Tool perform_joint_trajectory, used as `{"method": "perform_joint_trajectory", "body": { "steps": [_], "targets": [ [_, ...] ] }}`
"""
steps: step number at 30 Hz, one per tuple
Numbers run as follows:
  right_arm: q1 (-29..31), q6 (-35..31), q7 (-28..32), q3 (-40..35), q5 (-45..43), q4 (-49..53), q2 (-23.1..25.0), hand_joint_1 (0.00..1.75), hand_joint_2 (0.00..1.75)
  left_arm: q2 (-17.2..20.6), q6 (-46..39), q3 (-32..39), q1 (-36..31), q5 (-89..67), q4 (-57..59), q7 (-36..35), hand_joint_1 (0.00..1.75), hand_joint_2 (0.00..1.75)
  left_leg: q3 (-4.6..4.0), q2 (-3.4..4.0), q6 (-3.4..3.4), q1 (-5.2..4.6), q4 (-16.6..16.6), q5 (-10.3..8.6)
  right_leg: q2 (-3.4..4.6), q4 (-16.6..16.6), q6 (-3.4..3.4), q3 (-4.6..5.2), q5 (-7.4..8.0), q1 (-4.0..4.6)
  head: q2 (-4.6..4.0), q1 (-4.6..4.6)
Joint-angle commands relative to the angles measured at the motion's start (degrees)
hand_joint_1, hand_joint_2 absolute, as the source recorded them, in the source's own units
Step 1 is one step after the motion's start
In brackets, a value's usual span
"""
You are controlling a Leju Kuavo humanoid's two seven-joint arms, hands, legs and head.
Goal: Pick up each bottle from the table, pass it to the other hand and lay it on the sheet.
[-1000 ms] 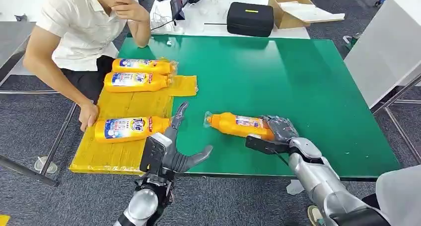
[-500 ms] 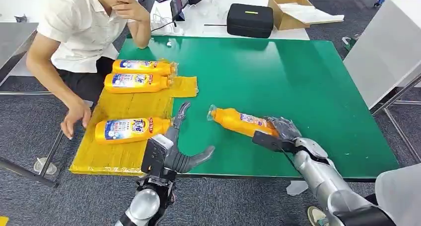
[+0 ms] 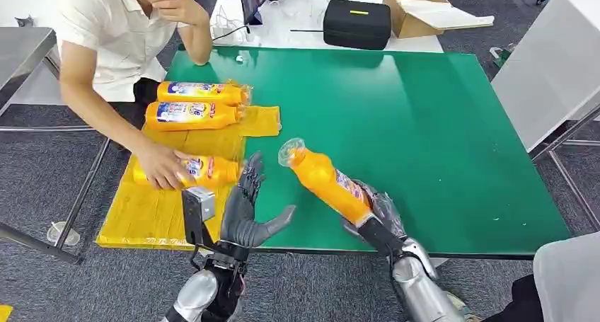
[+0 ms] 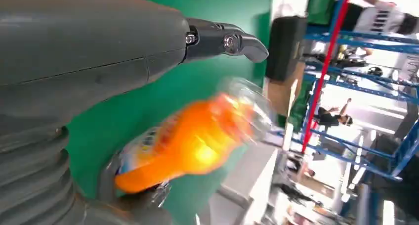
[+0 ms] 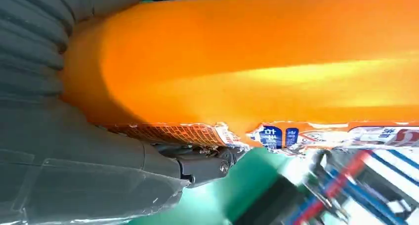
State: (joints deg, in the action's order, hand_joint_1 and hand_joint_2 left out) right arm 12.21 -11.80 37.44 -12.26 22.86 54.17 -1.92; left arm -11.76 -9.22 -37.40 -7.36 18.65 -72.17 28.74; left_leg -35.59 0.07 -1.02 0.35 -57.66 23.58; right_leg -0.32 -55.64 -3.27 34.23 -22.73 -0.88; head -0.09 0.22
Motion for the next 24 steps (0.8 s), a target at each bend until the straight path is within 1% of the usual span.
{"method": "perform_joint_trajectory", "body": {
  "steps": [1, 3, 6, 9, 13, 18, 19, 22, 24],
  "targets": [
    [-4.3, -0.9, 0.0, -1.3, -3.0, 14.3, 4.0, 1.75, 1.75, 2.1, 0.6, 2.5, 1.7, 3.9, -0.6, 0.5, 0.0, 1.75, 0.11, 0.18, 0.04, 0.02, 0.0, 0.15, 0.2, 0.0, 0.12, -0.05, -0.08, 0.02, 0.0, 0.0],
    [-4.4, -0.9, 0.0, -1.2, -3.0, 14.2, 3.9, 1.75, 1.75, 2.0, 0.6, 2.5, 1.6, 3.9, -0.6, 0.5, 0.0, 1.75, 0.15, 0.17, 0.06, 0.04, -0.1, 0.21, 0.2, 0.0, 0.19, -0.1, -0.14, 0.03, 0.0, 0.0],
    [-4.4, -0.9, 0.0, -1.2, -3.0, 14.1, 3.8, 1.75, 1.75, 2.0, 0.6, 2.4, 1.6, 3.9, -0.6, 0.5, 0.0, 1.75, -0.13, 0.04, 0.03, -0.02, 0.0, 0.08, 0.07, 0.0, 0.11, 0.17, -0.05, -0.03, 0.0, 0.0],
    [-3.3, 0.5, -0.2, -3.6, -3.2, 12.3, 3.3, 1.75, 1.75, 1.8, 0.7, 2.1, 0.7, 4.3, 0.8, 0.3, 0.0, 1.75, -0.11, 0.08, 0.03, -0.03, 0.0, 0.09, 0.12, 0.0, 0.11, 0.16, -0.04, -0.04, 0.0, 0.0],
    [-1.2, 1.1, 0.0, -7.1, -2.9, 9.9, 4.3, 1.75, 1.75, 1.4, 1.7, 1.2, -0.8, 5.0, 2.0, -0.2, 0.0, 1.75, -0.09, 0.14, 0.04, -0.01, 0.0, 0.11, 0.18, 0.0, 0.15, 0.16, -0.04, -0.02, 0.0, 0.0],
    [3.0, 1.9, -0.4, -12.7, -1.3, 5.5, 4.8, 1.75, 1.75, 1.0, 2.9, -0.1, -3.1, 5.2, 2.5, -0.4, 0.0, 1.75, -0.04, 0.19, 0.05, 0.0, -0.1, 0.14, 0.23, 0.0, 0.17, 0.14, -0.06, -0.01, 0.0, 0.0],
    [3.7, 2.3, -0.5, -13.6, -1.1, 4.8, 4.9, 1.75, 1.75, 1.0, 3.4, -0.6, -3.6, 5.0, 2.5, -0.4, 0.0, 1.75, -0.19, 0.14, 0.02, -0.02, 0.0, 0.06, 0.16, 0.0, 0.08, 0.27, 0.01, -0.03, 0.0, 0.0],
    [3.9, 2.3, -0.6, -13.7, -1.1, 4.7, 5.0, 1.75, 1.75, 0.9, 3.4, -0.6, -3.7, 5.1, 2.5, -0.4, 0.0, 1.75, -0.07, 0.16, 0.04, 0.01, -0.1, 0.12, 0.2, 0.0, 0.14, 0.15, -0.04, 0.0, 0.0, 0.0],
    [5.1, 3.1, -1.6, -14.8, -0.8, 2.9, 4.9, 1.75, 1.75, 1.5, 5.2, -1.8, -4.1, 4.4, 2.1, 0.0, 0.0, 1.75, -0.04, 0.1, 0.03, 0.0, 0.0, 0.11, 0.13, 0.0, 0.13, 0.1, -0.05, -0.01, 0.0, 0.02]
  ]
}}
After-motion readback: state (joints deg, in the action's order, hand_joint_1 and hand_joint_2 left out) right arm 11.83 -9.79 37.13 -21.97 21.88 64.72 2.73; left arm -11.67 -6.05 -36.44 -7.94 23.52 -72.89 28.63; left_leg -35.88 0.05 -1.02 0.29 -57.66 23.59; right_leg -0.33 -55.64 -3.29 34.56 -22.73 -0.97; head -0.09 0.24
